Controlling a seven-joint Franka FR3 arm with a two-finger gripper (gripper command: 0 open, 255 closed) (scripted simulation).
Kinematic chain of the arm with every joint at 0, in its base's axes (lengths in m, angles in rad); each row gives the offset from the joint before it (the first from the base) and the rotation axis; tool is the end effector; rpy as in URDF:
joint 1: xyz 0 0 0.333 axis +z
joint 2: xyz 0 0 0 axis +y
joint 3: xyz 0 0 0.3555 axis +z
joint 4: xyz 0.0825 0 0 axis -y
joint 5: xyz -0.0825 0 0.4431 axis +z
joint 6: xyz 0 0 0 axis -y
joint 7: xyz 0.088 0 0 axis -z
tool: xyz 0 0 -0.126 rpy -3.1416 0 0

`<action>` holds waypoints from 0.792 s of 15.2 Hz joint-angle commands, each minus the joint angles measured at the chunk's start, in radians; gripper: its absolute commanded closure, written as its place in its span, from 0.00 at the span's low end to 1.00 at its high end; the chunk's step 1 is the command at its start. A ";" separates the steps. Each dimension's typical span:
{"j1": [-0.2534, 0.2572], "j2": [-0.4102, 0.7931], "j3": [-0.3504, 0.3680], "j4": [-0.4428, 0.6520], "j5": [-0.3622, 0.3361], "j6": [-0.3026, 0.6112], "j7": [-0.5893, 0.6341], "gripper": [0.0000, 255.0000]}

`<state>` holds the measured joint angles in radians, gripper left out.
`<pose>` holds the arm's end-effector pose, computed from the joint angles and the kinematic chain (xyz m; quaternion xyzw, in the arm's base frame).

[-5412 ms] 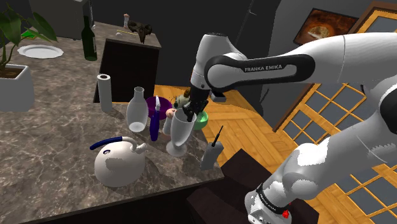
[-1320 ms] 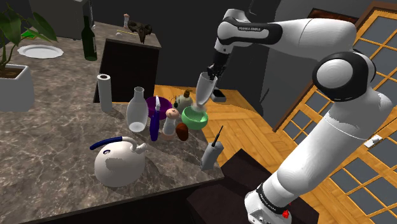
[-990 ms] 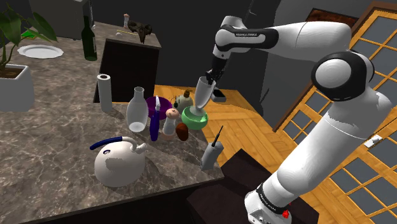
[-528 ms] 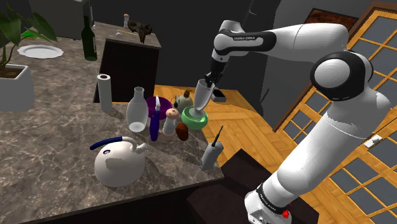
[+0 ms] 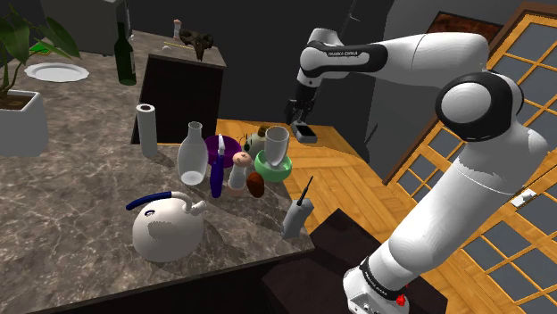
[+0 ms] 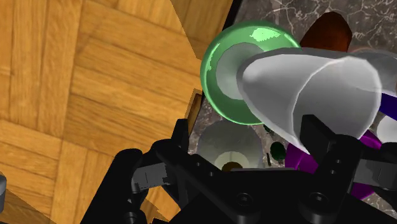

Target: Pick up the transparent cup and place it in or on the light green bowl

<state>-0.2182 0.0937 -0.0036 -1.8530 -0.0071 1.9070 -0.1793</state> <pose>0.6250 -0.1415 0.4639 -0.9996 0.0200 0.0201 0.0005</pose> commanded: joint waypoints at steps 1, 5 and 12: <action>0.000 0.000 0.000 0.000 0.000 0.000 0.000 0.00; 0.000 -0.010 0.000 0.115 0.000 -0.125 0.000 0.00; 0.000 -0.010 0.000 0.115 0.000 -0.125 0.000 0.00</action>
<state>-0.2178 0.0842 -0.0033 -1.7378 -0.0069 1.7824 -0.1794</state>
